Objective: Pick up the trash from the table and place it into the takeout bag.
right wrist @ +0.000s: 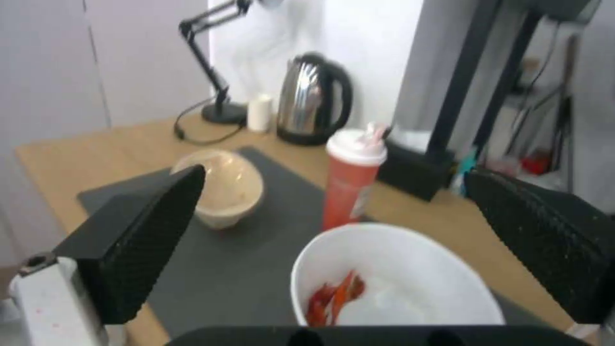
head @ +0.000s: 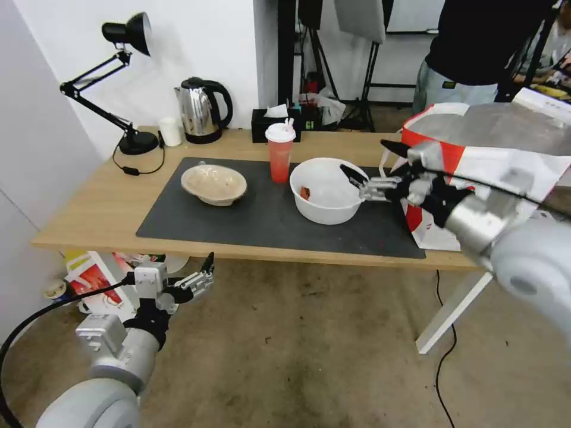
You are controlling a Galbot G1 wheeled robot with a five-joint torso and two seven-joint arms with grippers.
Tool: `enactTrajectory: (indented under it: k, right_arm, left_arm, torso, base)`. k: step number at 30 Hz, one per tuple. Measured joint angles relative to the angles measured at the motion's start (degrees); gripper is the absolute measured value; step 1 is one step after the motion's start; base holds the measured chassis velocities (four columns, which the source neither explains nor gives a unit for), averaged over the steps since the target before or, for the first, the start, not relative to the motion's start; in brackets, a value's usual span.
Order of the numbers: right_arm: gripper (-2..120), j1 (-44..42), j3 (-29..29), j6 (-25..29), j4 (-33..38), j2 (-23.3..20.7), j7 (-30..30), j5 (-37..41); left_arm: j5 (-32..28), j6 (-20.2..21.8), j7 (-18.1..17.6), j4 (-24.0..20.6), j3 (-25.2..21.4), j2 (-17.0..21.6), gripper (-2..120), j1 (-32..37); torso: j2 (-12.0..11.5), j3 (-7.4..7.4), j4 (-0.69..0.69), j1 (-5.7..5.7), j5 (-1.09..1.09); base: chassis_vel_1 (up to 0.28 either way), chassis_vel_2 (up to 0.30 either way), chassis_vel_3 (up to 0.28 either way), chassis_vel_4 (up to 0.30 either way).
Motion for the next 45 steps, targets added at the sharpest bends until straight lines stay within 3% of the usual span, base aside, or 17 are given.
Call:
enactTrajectory:
  k: [19,31,45]
  right_arm:
    - [100,24.27,-21.19,-18.16,-10.99,5.30,-3.23,2.04]
    - [100,33.23,-33.19,-18.49,-19.07,9.53,-1.51,1.56]
    - [100,36.57,-40.18,-18.32,-19.54,9.48,-1.30,3.45]
  left_arm:
    - [-0.37,-0.26,1.05,1.74,-0.06,0.15,100,-1.65]
    - [-0.37,-0.20,1.33,2.16,0.27,0.09,100,-2.16]
    - [-0.31,-0.11,1.77,1.61,0.20,0.10,100,-2.00]
  torso:
    - [0.00,0.00,-0.02,0.00,0.02]
    - [0.00,0.00,-0.01,0.00,0.00]
    - [0.01,-0.01,-0.01,0.00,0.01]
  base:
    - [0.000,0.000,0.000,0.000]
    - [0.000,0.000,0.000,0.000]
    - [0.000,0.000,0.000,0.000]
